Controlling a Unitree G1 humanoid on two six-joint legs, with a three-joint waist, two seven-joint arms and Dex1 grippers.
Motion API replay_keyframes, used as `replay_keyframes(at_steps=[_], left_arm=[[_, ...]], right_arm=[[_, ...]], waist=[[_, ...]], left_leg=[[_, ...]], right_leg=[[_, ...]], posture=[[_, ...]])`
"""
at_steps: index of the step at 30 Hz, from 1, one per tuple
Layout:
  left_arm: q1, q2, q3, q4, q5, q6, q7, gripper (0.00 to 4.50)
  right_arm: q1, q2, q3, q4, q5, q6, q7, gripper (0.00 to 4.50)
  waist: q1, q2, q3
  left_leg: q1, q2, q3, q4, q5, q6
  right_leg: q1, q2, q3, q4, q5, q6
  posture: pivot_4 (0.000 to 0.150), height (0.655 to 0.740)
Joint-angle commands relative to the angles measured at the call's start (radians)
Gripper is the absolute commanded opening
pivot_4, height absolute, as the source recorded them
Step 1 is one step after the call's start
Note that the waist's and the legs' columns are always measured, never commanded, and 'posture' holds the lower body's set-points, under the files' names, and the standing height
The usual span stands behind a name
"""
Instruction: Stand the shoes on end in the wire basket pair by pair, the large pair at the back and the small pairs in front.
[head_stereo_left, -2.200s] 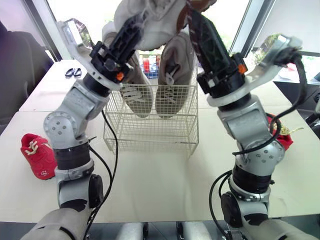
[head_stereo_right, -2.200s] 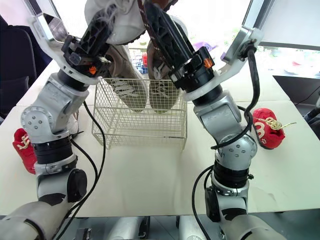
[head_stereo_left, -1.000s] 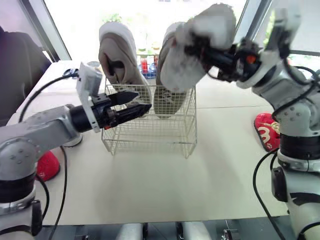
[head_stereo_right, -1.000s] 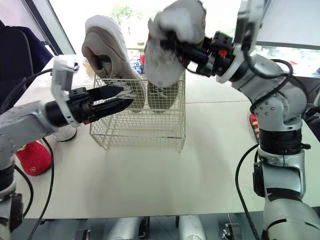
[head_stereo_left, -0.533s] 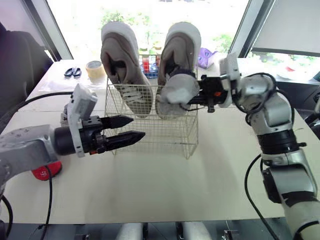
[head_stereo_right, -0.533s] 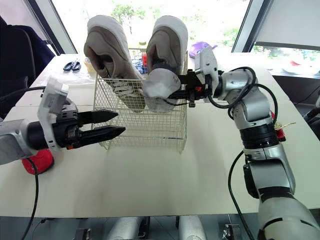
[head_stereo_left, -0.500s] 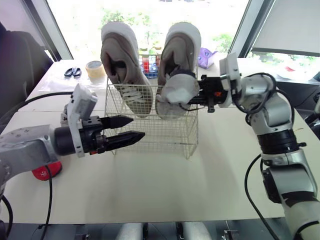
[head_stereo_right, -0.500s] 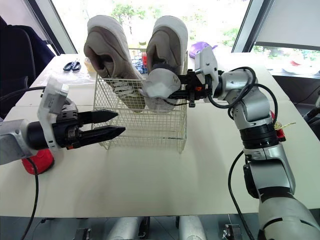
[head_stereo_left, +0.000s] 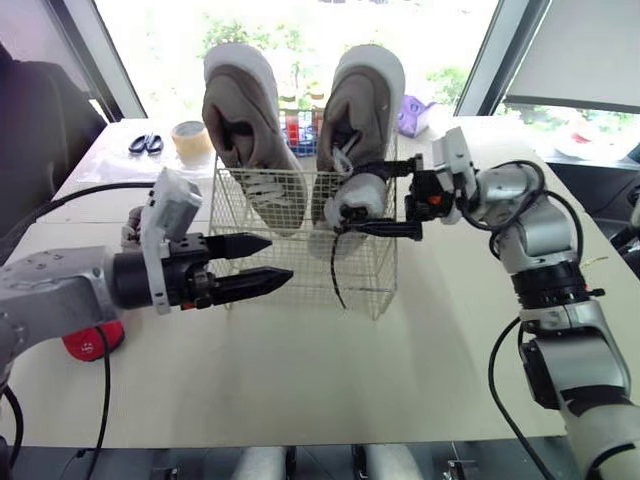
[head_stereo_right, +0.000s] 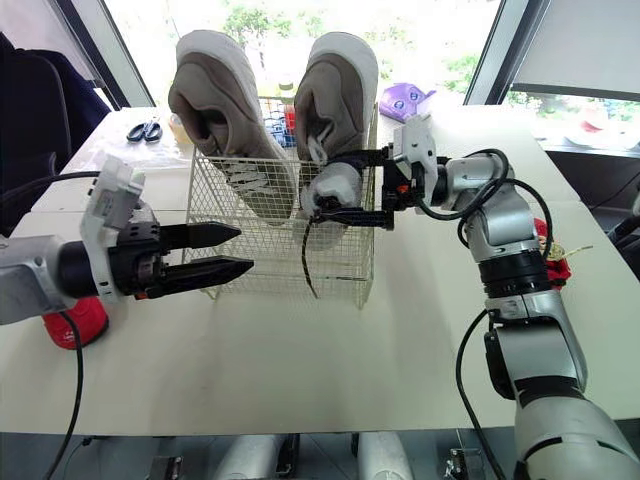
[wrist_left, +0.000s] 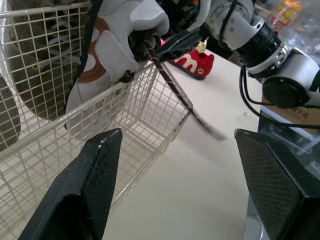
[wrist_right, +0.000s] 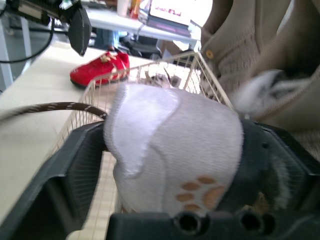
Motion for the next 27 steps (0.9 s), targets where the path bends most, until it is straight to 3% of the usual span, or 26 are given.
replay_keyframes(at_steps=[1, 8, 18, 20, 22, 23, 25, 27], left_arm=[[-0.006, 0.006, 0.005, 0.008, 0.011, -0.010, -0.029, 3.69], [0.019, -0.001, -0.001, 0.028, 0.057, -0.004, -0.069, 3.69], [0.002, -0.033, 0.001, 0.066, 0.129, -0.018, -0.066, 3.69], [-0.018, -0.031, 0.041, 0.123, 0.093, -0.015, -0.051, 3.69], [-0.038, -0.009, 0.104, 0.210, -0.004, 0.005, -0.034, 4.20], [-0.040, 0.008, 0.140, 0.252, 0.007, 0.008, -0.019, 4.47], [-0.035, 0.046, 0.207, 0.351, 0.070, 0.010, 0.036, 4.47], [-0.017, 0.083, 0.264, 0.477, 0.186, -0.016, 0.086, 4.47]], right_arm=[[-0.002, -0.045, -0.045, -0.103, 0.021, 0.049, 0.000, 4.48], [0.004, -0.096, -0.103, -0.262, 0.076, 0.167, -0.037, 4.48], [-0.043, -0.106, -0.153, -0.276, 0.114, 0.232, -0.109, 4.48], [-0.067, -0.135, -0.186, -0.305, 0.177, 0.312, -0.101, 4.48], [-0.101, -0.168, -0.216, -0.354, 0.257, 0.426, -0.116, 4.50], [-0.115, -0.188, -0.227, -0.387, 0.307, 0.500, -0.124, 4.50], [-0.128, -0.235, -0.245, -0.457, 0.422, 0.652, -0.128, 4.50], [-0.101, -0.286, -0.231, -0.534, 0.437, 0.704, -0.129, 4.50]], waist=[[-0.001, 0.000, 0.000], [-0.002, 0.000, 0.000], [-0.001, 0.000, 0.000], [-0.001, 0.000, 0.000], [0.000, 0.000, 0.000], [-0.001, 0.000, 0.000], [-0.003, 0.000, 0.000], [-0.004, 0.000, 0.000]], left_leg=[[0.000, 0.000, 0.000, 0.000, 0.000, 0.000], [0.000, 0.000, 0.000, 0.000, 0.000, 0.000], [0.000, 0.000, 0.000, 0.000, 0.000, 0.000], [0.000, 0.000, 0.000, 0.000, 0.000, 0.000], [0.000, 0.000, 0.000, 0.000, 0.000, 0.000], [-0.001, 0.000, -0.001, 0.000, 0.000, 0.000], [-0.002, 0.001, -0.001, 0.000, 0.000, 0.000], [-0.001, 0.001, -0.001, -0.001, 0.000, 0.001]], right_leg=[[0.000, 0.000, 0.000, 0.000, 0.000, 0.000], [0.000, 0.000, 0.000, 0.000, 0.000, 0.000], [0.000, -0.001, 0.000, -0.001, 0.000, 0.000], [0.000, -0.001, 0.000, -0.001, 0.000, 0.000], [0.000, -0.001, 0.000, -0.001, 0.000, 0.000], [0.000, -0.001, 0.000, -0.001, 0.000, 0.000], [-0.002, -0.001, 0.000, 0.000, 0.000, 0.000], [-0.002, -0.001, 0.000, -0.001, 0.000, 0.000]], posture=[[0.150, 0.7400], [0.150, 0.7400], [0.150, 0.7400], [0.150, 0.7400], [0.150, 0.7400], [0.150, 0.7400], [0.150, 0.7400], [0.150, 0.7400]])
